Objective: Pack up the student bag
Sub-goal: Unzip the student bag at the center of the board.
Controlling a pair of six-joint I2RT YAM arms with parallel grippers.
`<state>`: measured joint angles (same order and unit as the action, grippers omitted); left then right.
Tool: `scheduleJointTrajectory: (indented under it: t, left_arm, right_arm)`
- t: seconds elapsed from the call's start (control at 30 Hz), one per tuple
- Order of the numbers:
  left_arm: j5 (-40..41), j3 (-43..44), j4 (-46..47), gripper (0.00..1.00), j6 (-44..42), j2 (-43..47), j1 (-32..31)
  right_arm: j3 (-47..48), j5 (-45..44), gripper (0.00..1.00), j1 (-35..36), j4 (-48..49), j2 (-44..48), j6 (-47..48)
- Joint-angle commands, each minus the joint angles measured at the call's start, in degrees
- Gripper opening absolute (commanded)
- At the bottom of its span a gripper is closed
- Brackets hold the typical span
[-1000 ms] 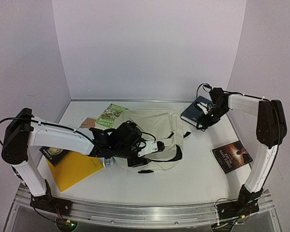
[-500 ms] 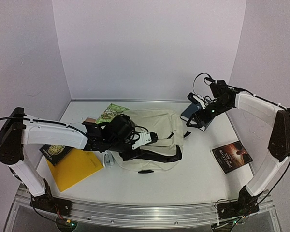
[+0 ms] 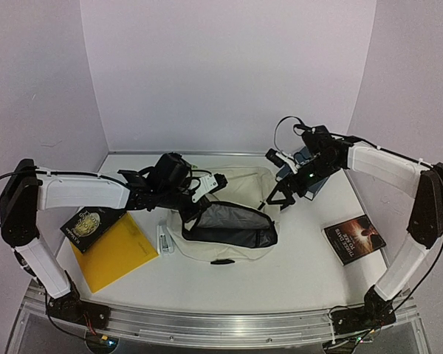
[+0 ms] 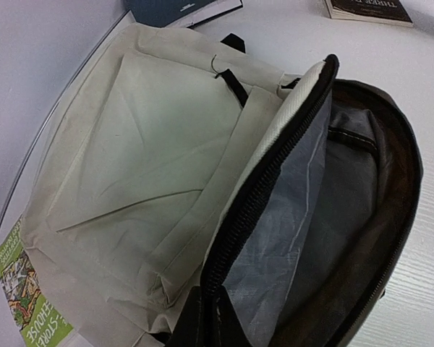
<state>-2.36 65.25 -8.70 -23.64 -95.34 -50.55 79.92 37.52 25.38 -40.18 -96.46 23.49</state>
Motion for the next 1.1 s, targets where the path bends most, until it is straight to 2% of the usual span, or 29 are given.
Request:
scheduleJointTrajectory:
  t: [0.0, 0.2, 0.27, 0.33, 0.4, 0.47, 0.5, 0.57, 0.63, 0.7, 0.83, 0.9, 1.07]
  left_arm:
    - [-3.2, 2.2, 4.5, 0.0, 0.8, -1.1, 1.2]
    - [-5.2, 0.7, 7.2, 0.0, 1.8, 0.7, 1.9]
    - [-5.4, 0.5, 7.4, 0.0, 2.2, 1.0, 2.1]
    - [-5.7, 0.3, 7.7, 0.0, 2.8, 1.5, 2.3]
    - [-5.1, -0.2, 8.1, 0.07, 4.1, 2.2, 2.8]
    - [-4.5, -1.3, 8.5, 0.3, 6.3, 3.5, 3.5]
    - [-4.4, -2.5, 8.6, 0.41, 7.5, 4.1, 3.8]
    - [-3.7, -5.4, 11.0, 0.56, 9.5, 6.1, 4.0]
    - [-2.4, -8.7, 12.0, 0.64, 11.5, 8.0, 4.1]
    - [-1.2, -11.3, 12.7, 0.68, 13.3, 9.4, 4.1]
    - [0.8, -16.1, 14.8, 0.7, 16.2, 11.5, 4.1]
    - [4.3, -17.8, 16.2, 0.7, 17.0, 11.9, 4.1]
    - [11.8, -18.2, 18.9, 0.63, 18.0, 11.3, 5.6]
  right_arm:
    - [1.5, 0.6, 0.94, 5.0, 0.3, -3.7, -1.0]
    - [6.3, -1.5, 0.93, 6.9, 2.8, -9.8, -2.1]
    - [7.4, -1.6, 0.85, 8.4, 3.0, -11.6, -2.3]
    - [8.6, -2.4, 0.6, 9.4, 2.9, -13.1, -2.8]
    - [10.5, -3.6, 0.25, 9.5, 2.9, -14.1, -3.7]
    - [12.1, -5.4, 0.03, 9.5, 3.0, -14.0, -4.5]
    - [13.0, -6.1, 0.0, 9.6, 3.3, -13.6, -5.1]
    - [14.2, -8.0, 0.0, 9.5, 3.9, -12.9, -6.4]
    - [15.1, -9.6, 0.0, 9.4, 4.6, -12.2, -7.5]
    - [15.8, -10.6, 0.0, 9.4, 5.0, -11.9, -8.5]
    - [16.6, -11.3, 0.0, 9.3, 5.6, -11.1, -10.6]
    - [16.5, -11.6, 0.0, 9.3, 5.7, -10.3, -10.9]
    - [16.2, -13.4, 0.0, 8.7, 5.9, -7.5, -11.0]
